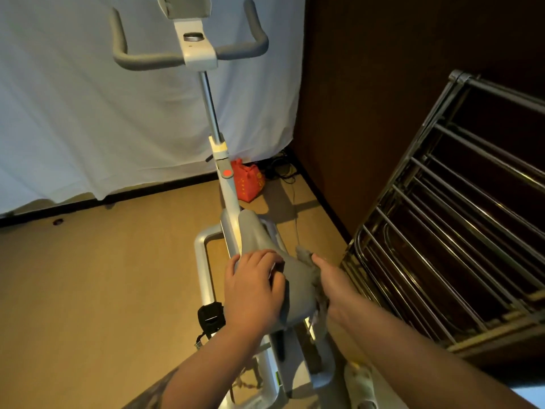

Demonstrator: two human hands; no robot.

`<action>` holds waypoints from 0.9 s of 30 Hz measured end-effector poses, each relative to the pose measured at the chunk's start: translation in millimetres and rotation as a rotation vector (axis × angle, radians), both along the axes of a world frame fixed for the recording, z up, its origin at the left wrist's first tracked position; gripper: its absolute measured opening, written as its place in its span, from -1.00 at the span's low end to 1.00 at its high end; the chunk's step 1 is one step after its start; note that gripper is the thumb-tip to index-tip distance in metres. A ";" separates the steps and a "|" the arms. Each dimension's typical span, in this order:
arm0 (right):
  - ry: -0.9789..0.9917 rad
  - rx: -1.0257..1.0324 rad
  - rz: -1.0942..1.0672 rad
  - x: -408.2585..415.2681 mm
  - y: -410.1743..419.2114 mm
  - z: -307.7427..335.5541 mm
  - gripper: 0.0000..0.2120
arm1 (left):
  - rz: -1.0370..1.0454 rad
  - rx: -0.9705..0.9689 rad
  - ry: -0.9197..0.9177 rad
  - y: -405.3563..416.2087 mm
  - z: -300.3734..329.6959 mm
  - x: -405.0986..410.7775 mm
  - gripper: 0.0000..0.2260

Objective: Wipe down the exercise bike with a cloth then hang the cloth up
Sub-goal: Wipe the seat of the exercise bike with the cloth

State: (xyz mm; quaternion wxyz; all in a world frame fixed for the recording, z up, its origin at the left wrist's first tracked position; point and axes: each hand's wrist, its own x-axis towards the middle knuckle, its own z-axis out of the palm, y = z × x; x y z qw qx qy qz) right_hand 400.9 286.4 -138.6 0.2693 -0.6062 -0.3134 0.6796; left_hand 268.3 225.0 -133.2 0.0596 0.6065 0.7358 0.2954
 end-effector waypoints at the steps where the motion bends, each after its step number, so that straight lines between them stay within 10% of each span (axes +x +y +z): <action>1: 0.026 -0.039 -0.058 -2.1 -1.6 -0.6 -0.67 | -0.001 -0.002 -0.007 -0.2 -0.6 -0.3 -0.73; 16: -0.512 0.790 0.378 -5.4 -39.3 -3.0 -0.62 | 0.091 0.053 -0.186 -3.6 1.1 0.5 -0.79; 20: -0.339 0.435 0.218 -3.9 -12.2 -4.4 -0.70 | 0.108 0.047 -0.238 -4.6 3.0 1.6 -0.77; 27: -0.230 0.386 -0.035 -9.7 -32.5 -11.2 -0.70 | 0.099 0.048 -0.219 -3.3 2.2 1.6 -0.78</action>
